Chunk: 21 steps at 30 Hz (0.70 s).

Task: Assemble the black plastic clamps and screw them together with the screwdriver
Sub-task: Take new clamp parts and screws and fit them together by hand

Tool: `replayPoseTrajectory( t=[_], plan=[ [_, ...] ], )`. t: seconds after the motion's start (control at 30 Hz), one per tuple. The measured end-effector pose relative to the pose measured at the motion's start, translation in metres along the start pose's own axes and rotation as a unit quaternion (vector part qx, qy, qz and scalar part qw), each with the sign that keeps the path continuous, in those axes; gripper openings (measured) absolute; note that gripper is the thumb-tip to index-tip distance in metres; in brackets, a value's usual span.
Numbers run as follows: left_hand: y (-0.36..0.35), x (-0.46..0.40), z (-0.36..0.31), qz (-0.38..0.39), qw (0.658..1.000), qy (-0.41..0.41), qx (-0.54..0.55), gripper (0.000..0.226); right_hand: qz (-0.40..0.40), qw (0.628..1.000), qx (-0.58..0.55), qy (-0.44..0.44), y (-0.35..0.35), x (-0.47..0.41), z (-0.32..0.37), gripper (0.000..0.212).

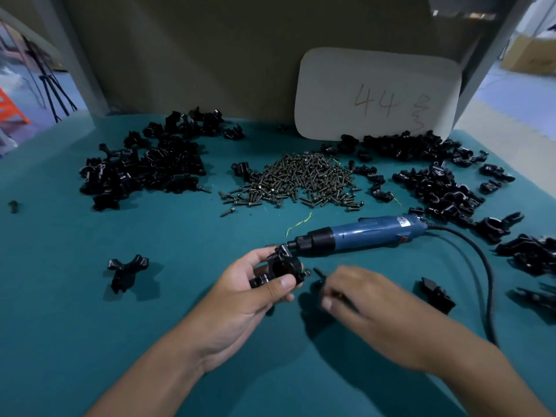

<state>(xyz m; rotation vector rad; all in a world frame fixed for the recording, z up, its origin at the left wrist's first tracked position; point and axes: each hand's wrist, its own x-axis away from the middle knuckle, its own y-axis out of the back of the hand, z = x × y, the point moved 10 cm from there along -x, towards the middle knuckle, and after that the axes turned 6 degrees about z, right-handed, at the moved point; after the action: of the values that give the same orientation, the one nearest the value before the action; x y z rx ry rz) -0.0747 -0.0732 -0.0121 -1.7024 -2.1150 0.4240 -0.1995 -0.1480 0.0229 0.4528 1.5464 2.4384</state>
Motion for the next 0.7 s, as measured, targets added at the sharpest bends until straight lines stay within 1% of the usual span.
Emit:
replayPoseTrajectory(
  t=[0.07, 0.13, 0.17, 0.27, 0.3, 0.33, 0.43, 0.53, 0.63, 0.7],
  plan=[
    [0.002, 0.0, -0.001, -0.003, 1.0, 0.001, 0.003, 0.054, 0.038, 0.997, 0.063, 0.001, -0.01, 0.001, 0.001, 0.026],
    [0.002, 0.0, -0.001, -0.006, 1.0, 0.005, -0.008, 0.053, 0.039, 0.997, 0.069, 0.0, -0.008, 0.002, 0.001, 0.034],
    [0.001, 0.0, 0.0, -0.006, 1.0, 0.008, -0.013, 0.052, 0.016, 0.998, 0.054, -0.004, 0.002, 0.002, 0.0, 0.035],
    [0.001, 0.0, 0.001, -0.013, 1.0, 0.016, -0.019, 0.049, -0.132, 0.991, -0.015, -0.029, 0.06, -0.013, -0.013, 0.022],
    [0.001, 0.0, 0.001, -0.012, 1.0, 0.016, -0.008, 0.048, -0.164, 0.985, -0.018, -0.039, 0.078, -0.026, -0.02, 0.017],
    [-0.001, 0.0, 0.001, -0.01, 1.0, 0.015, 0.012, 0.048, -0.171, 0.984, -0.01, -0.05, 0.09, -0.044, -0.028, 0.013],
    [-0.005, 0.0, 0.002, -0.003, 0.996, 0.023, 0.084, 0.05, -0.128, 0.987, 0.027, -0.092, 0.102, -0.109, -0.056, 0.006],
    [-0.008, 0.001, 0.003, 0.006, 0.995, 0.033, 0.096, 0.049, -0.064, 0.985, 0.03, -0.155, 0.087, -0.151, -0.087, 0.014],
    [-0.008, -0.001, 0.001, 0.006, 0.995, 0.021, 0.099, 0.047, -0.061, 0.981, 0.041, -0.181, 0.084, -0.163, -0.097, 0.008],
    [-0.006, -0.003, 0.0, -0.002, 0.995, 0.008, 0.095, 0.045, -0.062, 0.978, 0.071, -0.187, 0.084, -0.164, -0.095, 0.009]
  ],
)
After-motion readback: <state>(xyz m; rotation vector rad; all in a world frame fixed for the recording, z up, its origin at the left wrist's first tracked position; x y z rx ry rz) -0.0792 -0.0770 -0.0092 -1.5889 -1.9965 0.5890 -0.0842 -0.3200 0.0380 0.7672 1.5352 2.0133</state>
